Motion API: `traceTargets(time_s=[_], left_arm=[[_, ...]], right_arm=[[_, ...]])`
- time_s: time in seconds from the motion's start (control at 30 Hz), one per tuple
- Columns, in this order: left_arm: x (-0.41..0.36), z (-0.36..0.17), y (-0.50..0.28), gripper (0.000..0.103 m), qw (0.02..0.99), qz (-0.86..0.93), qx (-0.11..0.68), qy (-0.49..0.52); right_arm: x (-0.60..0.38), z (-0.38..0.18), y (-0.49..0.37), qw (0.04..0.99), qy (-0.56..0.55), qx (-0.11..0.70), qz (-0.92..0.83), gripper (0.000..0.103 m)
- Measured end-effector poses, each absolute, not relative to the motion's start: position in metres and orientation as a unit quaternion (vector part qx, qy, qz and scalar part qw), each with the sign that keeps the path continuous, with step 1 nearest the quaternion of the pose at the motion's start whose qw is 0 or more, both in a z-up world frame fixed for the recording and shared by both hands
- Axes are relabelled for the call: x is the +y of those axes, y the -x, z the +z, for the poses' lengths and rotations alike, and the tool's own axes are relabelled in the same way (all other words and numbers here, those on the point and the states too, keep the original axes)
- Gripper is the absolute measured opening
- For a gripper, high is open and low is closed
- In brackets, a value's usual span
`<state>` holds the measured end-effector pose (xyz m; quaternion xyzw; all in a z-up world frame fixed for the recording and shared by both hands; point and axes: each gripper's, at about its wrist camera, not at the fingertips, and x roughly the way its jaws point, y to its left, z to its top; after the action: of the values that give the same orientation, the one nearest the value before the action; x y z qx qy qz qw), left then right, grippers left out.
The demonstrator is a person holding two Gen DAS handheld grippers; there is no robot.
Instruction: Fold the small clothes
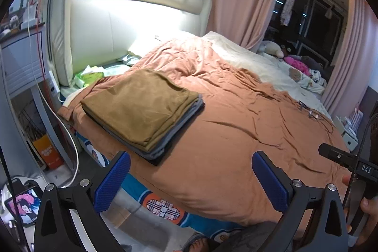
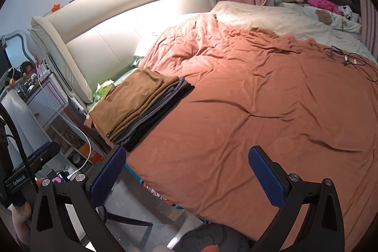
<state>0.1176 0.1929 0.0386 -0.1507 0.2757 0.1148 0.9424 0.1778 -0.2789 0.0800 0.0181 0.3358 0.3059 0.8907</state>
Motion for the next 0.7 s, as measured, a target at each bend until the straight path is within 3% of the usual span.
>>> traceTargets(time_s=[0.7], left_arm=[[0.125, 0.049, -0.074, 0.103, 0.95, 0.071, 0.277, 0.123]], right_arm=[[-0.365, 0.078, -0.101, 0.902, -0.009, 0.305, 0.305, 0.103]])
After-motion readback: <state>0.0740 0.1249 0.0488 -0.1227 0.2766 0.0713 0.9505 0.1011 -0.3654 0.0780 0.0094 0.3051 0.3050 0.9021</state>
